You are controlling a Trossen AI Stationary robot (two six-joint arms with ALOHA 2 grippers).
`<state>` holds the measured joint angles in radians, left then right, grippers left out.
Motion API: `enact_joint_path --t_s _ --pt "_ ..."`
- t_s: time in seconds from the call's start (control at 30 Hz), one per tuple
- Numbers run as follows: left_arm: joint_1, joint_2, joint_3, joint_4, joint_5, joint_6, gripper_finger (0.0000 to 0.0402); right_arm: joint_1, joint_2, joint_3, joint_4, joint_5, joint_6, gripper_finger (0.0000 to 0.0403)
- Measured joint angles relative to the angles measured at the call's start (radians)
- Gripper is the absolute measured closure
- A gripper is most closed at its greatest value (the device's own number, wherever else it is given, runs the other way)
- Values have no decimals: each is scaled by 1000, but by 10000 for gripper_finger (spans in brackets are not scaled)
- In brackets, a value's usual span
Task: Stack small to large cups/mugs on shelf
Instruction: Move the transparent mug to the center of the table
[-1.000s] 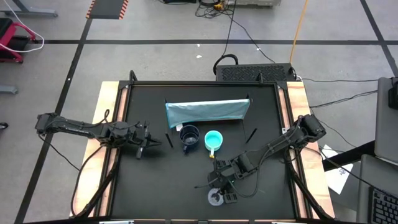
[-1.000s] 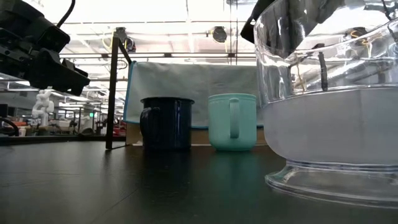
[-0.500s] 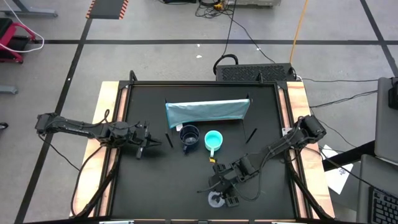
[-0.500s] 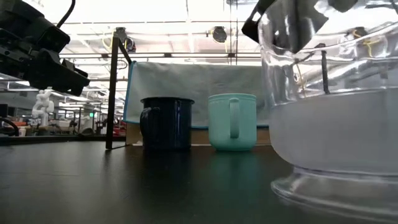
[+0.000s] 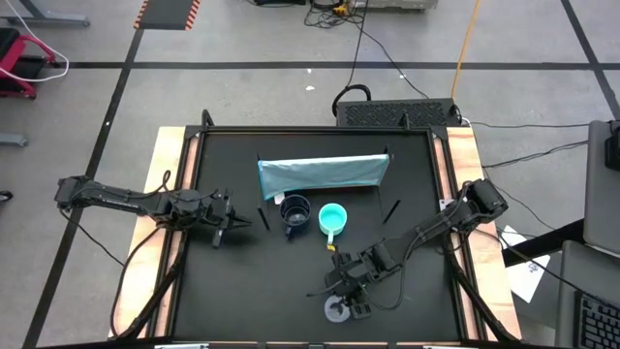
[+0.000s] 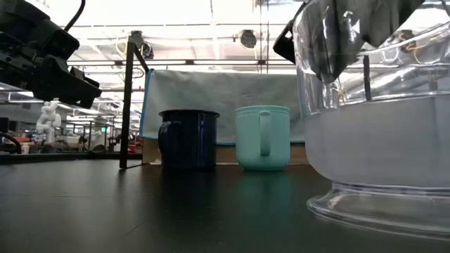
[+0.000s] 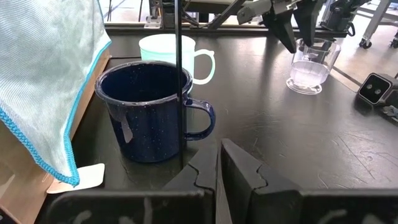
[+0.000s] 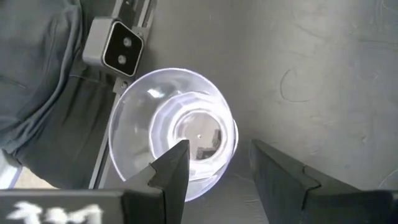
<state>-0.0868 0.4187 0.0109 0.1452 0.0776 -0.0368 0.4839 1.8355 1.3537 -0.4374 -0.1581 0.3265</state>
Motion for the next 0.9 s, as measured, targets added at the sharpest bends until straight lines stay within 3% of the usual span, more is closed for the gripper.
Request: enact_joint_path --t_s 0.3,0.53,0.67,0.8,0.9 --pt "0 0 0 0 0 -1 378 1 0 -17 12 5 -23 245" --pt "0 0 0 0 0 -2 378 -2 0 -43 41 5 -8 273" --pt "0 0 0 0 0 -2 378 -2 0 -43 53 4 -3 310" --pt "0 0 0 0 0 -2 378 -6 0 -43 60 3 2 381" --pt "0 0 0 0 0 -2 378 -10 -6 -43 61 1 0 394"
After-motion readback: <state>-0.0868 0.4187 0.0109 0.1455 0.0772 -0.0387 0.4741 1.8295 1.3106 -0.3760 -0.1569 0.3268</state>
